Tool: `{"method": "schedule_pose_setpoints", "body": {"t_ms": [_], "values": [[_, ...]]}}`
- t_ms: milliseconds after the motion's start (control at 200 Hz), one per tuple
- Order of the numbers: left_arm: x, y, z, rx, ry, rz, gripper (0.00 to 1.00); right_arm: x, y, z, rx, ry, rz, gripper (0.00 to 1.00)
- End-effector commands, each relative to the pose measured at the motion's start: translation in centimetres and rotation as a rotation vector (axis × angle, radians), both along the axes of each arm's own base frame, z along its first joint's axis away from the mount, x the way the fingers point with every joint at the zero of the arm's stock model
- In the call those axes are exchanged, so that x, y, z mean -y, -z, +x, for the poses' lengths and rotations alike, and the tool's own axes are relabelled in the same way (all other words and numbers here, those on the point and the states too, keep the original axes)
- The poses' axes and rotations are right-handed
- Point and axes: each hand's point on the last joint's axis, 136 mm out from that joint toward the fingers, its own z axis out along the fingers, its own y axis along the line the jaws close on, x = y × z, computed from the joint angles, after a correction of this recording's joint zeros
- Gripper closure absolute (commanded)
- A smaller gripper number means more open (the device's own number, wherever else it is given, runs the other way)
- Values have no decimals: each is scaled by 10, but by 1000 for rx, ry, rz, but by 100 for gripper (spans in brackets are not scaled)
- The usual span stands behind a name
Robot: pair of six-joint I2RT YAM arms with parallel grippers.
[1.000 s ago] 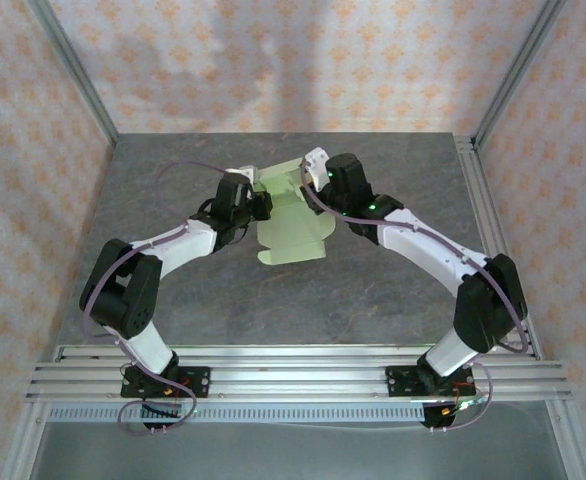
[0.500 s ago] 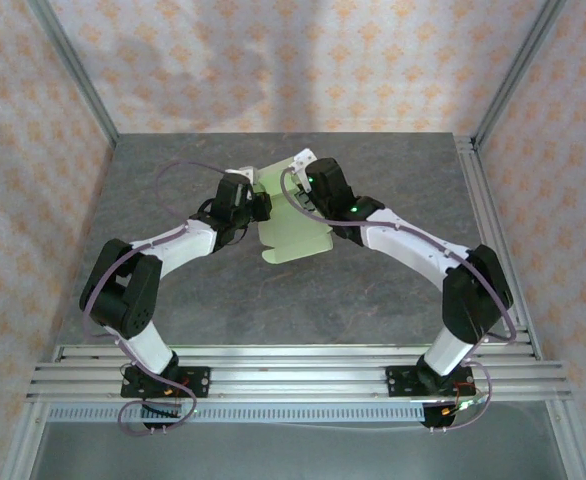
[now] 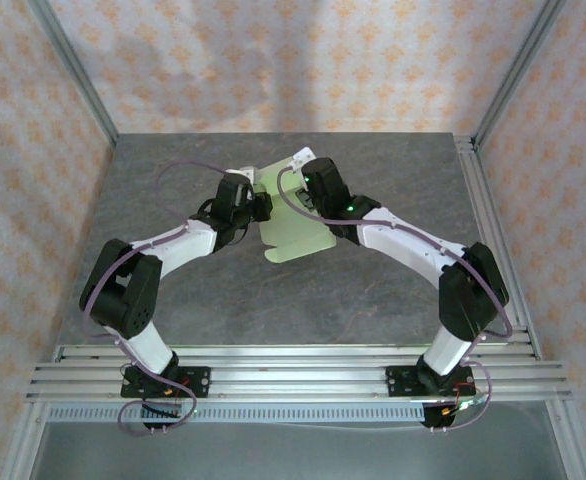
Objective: Fold the paper box
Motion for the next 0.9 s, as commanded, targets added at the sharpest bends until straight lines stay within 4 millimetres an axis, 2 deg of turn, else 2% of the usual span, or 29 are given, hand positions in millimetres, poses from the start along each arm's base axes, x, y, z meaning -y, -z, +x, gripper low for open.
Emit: {"method": "schedule_pose_setpoints", "body": {"t_ms": [0,230,325,480,501,536,571,656,716,746,896], "values": [[30,-45,0,114,115,-75,100,-6,0,4,12,1,-20,85],[28,-44,-5,110,112,-77,100,-10,4,9,4,7,-22,87],[27,-44,-5,111,111,-76,100,-10,3,11,11,11,-28,100],[31,-46,-3,111,123,-79,100,-12,3,14,17,12,-38,100],[32,-47,-2,111,122,-81,100,-12,3,15,17,14,-38,97],[32,-47,-2,113,126,-80,100,-12,4,15,18,18,-32,84],[33,-48,-2,114,129,-80,100,-12,4,16,19,20,-30,77],[33,-49,-3,115,131,-79,100,-13,5,18,16,25,-20,70],[33,-48,-5,114,131,-78,100,-14,6,18,14,26,-21,68],[32,-49,-5,114,129,-78,100,-14,6,19,15,26,-22,70],[30,-47,-7,111,124,-74,100,-13,4,19,16,30,-31,94]]}}
